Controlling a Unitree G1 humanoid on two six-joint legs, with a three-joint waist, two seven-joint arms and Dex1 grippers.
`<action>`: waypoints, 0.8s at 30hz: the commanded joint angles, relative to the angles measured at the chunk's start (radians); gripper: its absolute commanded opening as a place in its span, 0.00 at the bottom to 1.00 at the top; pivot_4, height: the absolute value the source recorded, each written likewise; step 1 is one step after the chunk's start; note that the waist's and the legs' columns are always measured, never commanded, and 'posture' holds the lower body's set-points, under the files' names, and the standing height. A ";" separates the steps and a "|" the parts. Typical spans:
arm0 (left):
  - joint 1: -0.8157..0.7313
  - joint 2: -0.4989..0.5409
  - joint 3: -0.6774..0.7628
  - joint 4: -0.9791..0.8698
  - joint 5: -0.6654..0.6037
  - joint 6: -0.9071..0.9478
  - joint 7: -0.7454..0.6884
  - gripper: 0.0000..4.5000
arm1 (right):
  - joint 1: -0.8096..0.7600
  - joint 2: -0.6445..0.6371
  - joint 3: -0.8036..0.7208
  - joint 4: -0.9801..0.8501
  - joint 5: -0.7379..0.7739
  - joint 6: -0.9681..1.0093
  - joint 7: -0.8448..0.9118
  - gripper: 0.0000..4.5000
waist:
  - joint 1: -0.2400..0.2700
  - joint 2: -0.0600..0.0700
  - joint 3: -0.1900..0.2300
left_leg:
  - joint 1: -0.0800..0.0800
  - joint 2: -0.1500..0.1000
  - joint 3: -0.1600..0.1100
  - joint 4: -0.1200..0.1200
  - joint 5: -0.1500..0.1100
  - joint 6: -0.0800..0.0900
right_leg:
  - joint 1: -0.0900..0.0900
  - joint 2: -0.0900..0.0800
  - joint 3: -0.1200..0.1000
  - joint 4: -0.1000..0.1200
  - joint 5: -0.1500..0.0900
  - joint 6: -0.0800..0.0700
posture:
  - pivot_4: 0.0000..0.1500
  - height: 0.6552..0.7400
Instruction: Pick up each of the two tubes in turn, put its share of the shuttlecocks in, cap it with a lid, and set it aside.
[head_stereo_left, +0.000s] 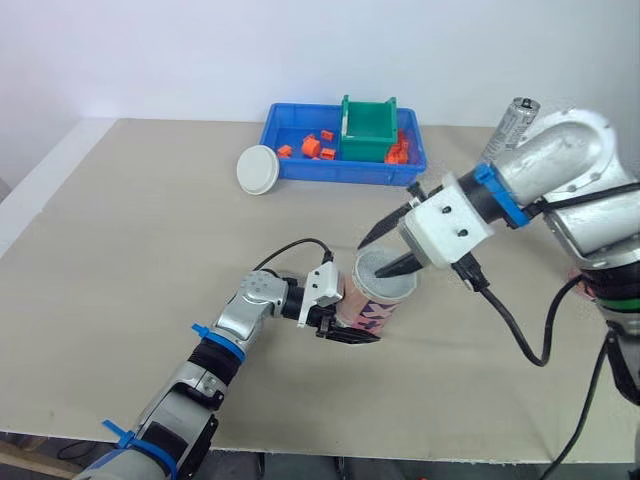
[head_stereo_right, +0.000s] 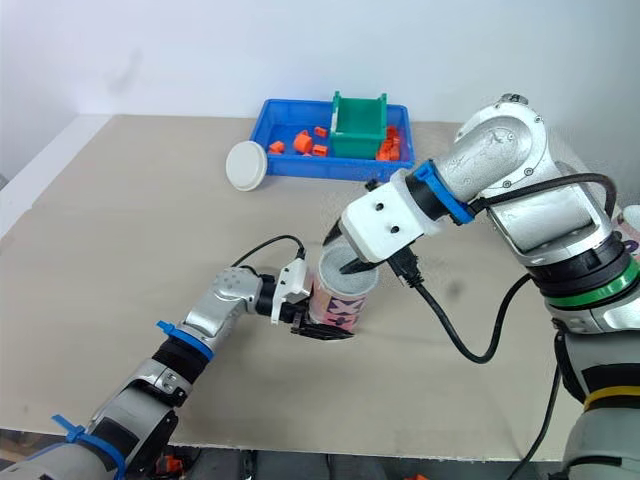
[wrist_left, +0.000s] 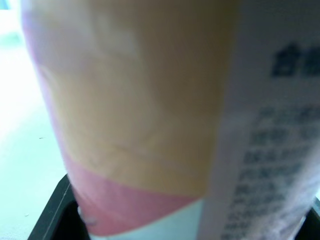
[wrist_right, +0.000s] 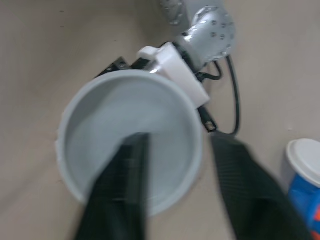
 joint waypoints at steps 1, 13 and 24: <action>0.031 0.032 -0.014 0.045 0.029 0.045 -0.006 0.68 | -0.003 0.037 -0.017 0.028 -0.050 0.020 -0.013 0.74 | -0.001 0.000 0.000 | 0.001 0.000 0.000 0.000 0.000 0.000 | 0.001 0.000 0.000 0.000 0.000 0.000 | 1.00 0.95; 0.036 0.027 -0.014 0.043 0.034 0.044 -0.006 0.68 | -0.077 0.041 -0.192 0.067 0.129 0.296 0.031 0.56 | -0.002 -0.001 -0.001 | 0.002 0.001 0.000 -0.001 -0.001 0.001 | 0.003 0.001 0.000 0.000 -0.001 -0.002 | 1.00 0.95; 0.034 0.021 -0.010 0.054 0.040 0.016 0.011 0.68 | 0.042 -0.002 -0.132 -0.038 0.113 0.260 0.046 0.02 | -0.002 -0.001 0.000 | 0.002 0.001 0.000 0.000 -0.001 0.001 | 0.003 0.001 0.000 0.000 -0.001 -0.001 | 1.00 0.95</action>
